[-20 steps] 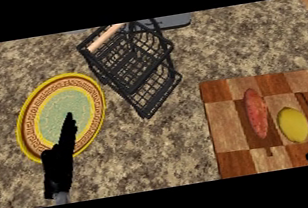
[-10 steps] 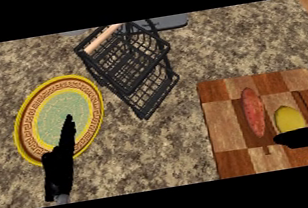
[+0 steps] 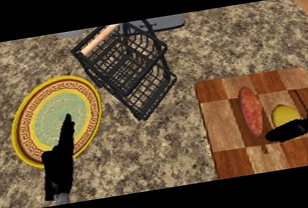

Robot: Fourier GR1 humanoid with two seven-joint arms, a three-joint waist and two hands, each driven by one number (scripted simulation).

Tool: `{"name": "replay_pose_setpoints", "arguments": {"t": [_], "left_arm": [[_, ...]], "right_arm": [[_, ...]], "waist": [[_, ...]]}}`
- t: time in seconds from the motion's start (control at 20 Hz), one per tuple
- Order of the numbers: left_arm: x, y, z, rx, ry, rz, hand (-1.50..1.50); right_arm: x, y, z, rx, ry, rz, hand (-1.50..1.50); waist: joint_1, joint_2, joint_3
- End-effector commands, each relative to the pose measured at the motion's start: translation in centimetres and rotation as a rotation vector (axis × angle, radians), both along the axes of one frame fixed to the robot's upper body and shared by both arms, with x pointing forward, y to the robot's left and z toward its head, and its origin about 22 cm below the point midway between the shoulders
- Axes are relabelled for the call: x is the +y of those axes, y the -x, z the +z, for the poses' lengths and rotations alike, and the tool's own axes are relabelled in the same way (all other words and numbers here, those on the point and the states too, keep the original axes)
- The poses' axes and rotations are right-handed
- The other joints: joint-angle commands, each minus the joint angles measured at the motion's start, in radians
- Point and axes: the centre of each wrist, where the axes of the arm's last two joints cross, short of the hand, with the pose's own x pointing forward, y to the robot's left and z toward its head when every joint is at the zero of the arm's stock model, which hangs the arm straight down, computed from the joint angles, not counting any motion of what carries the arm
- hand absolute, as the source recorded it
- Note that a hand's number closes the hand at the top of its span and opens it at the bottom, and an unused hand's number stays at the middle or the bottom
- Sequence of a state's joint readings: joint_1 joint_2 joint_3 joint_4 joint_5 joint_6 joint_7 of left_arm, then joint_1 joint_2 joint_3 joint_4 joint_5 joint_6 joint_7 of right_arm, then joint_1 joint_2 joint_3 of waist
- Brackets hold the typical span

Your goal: Pick the lemon from the cutting board and place it in the tiered basket

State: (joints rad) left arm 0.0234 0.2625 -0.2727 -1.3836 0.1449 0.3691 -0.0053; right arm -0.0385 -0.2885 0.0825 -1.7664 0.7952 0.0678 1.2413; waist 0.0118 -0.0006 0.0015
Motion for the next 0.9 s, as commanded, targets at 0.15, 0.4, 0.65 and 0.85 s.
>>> {"name": "replay_pose_setpoints", "arguments": {"t": [0.15,0.4,0.65,0.85], "left_arm": [[-0.1,0.4,-0.4,0.036,0.013,0.015,0.0],[0.0,1.1,-0.9,0.039,-0.004,0.012,0.0],[0.1,1.3,-1.1,0.04,-0.006,0.004,0.0],[0.5,0.9,-1.0,0.046,0.023,0.004,0.0]], "right_arm": [[-0.5,-2.3,1.4,0.174,-0.036,-0.154,-1.5],[1.2,-2.2,-1.0,0.219,-0.056,-0.151,-1.5],[0.0,-2.7,-1.8,0.243,-0.099,-0.178,-1.5],[-0.9,-3.0,-2.6,0.261,-0.13,-0.18,-1.5]], "waist": [[-0.009,0.001,-0.003],[-0.009,0.001,-0.002],[-0.009,0.001,-0.002],[-0.008,0.002,-0.002]]}}
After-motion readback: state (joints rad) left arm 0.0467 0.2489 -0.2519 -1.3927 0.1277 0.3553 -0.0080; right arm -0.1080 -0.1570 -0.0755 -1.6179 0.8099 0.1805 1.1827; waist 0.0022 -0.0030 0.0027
